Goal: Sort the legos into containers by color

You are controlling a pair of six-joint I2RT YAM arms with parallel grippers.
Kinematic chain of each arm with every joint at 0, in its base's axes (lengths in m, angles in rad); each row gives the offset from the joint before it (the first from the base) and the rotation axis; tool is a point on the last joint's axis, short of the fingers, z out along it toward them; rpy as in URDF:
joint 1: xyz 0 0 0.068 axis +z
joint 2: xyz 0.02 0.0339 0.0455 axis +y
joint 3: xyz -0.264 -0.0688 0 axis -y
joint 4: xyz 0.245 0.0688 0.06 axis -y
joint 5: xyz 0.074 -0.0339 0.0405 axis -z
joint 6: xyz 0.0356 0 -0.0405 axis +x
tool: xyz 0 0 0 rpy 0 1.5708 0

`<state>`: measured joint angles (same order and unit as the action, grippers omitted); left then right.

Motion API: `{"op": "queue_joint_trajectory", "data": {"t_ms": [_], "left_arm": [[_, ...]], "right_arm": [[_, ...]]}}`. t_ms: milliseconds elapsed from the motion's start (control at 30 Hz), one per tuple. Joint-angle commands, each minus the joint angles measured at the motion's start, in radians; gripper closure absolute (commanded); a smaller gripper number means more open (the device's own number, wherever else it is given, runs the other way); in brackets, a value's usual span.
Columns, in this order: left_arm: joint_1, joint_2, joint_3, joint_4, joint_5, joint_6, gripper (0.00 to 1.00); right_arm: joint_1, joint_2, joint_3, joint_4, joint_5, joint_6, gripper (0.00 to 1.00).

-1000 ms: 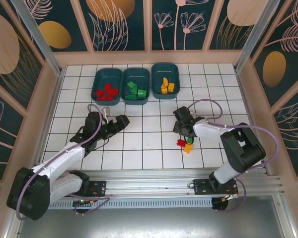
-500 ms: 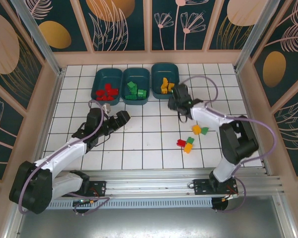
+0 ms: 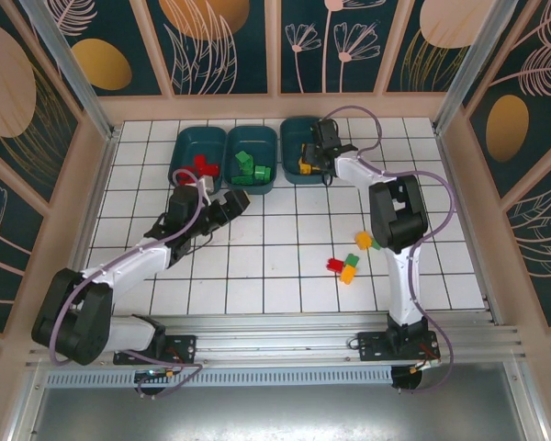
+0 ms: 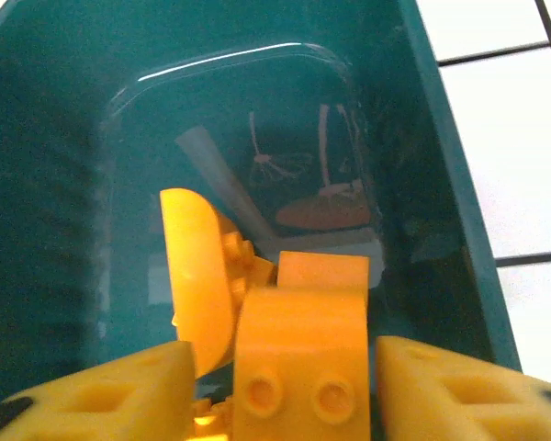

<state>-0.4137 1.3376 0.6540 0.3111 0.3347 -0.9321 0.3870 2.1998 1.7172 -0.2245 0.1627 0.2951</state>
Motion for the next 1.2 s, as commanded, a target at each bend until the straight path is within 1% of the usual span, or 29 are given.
{"op": "queue_joint_trajectory", "data": {"t_ms": [0,100,200,300,433,500,567,633,700,767,933,1100,1167], "left_arm": [[-0.007,0.02,0.048,0.047,0.048,0.035,0.04],[-0.008,0.016,0.049,0.057,0.059,0.033,0.04],[-0.009,0.002,0.042,0.054,0.068,0.037,0.04],[-0.025,-0.011,0.034,0.032,0.075,0.045,0.04],[-0.1,-0.011,0.025,0.031,0.088,0.056,0.05],[-0.16,-0.002,0.023,0.044,0.08,0.054,0.06],[-0.216,0.012,0.019,0.069,0.074,0.044,0.06],[-0.264,0.03,0.016,0.098,0.069,0.039,0.07],[-0.296,0.048,0.019,0.109,0.063,0.038,0.08],[-0.32,0.065,0.024,0.117,0.06,0.038,0.08],[-0.343,0.07,0.017,0.121,0.044,0.032,0.09],[-0.343,0.048,-0.003,0.111,0.014,0.03,0.09],[-0.343,0.046,-0.004,0.106,0.012,0.031,0.09]], "right_arm": [[0.006,-0.045,0.05,-0.029,0.017,-0.038,0.37],[0.021,-0.137,0.01,-0.018,0.057,-0.045,0.35],[0.023,-0.268,-0.096,-0.011,0.087,-0.018,0.35],[0.012,-0.424,-0.284,-0.046,0.153,0.07,0.36],[-0.039,-0.669,-0.637,-0.071,0.161,0.216,0.36],[-0.083,-0.766,-0.775,-0.09,0.14,0.267,0.36],[-0.141,-0.849,-0.901,-0.087,0.071,0.307,0.36],[-0.197,-0.9,-0.988,-0.07,-0.001,0.329,0.36],[-0.237,-0.923,-1.043,-0.049,-0.04,0.329,0.37],[-0.261,-0.912,-1.07,-0.038,-0.062,0.314,0.37],[-0.282,-0.846,-1.09,-0.006,-0.128,0.286,0.39],[-0.288,-0.847,-1.134,0.005,-0.099,0.317,0.41],[-0.292,-0.845,-1.139,0.016,-0.096,0.323,0.46]]}}
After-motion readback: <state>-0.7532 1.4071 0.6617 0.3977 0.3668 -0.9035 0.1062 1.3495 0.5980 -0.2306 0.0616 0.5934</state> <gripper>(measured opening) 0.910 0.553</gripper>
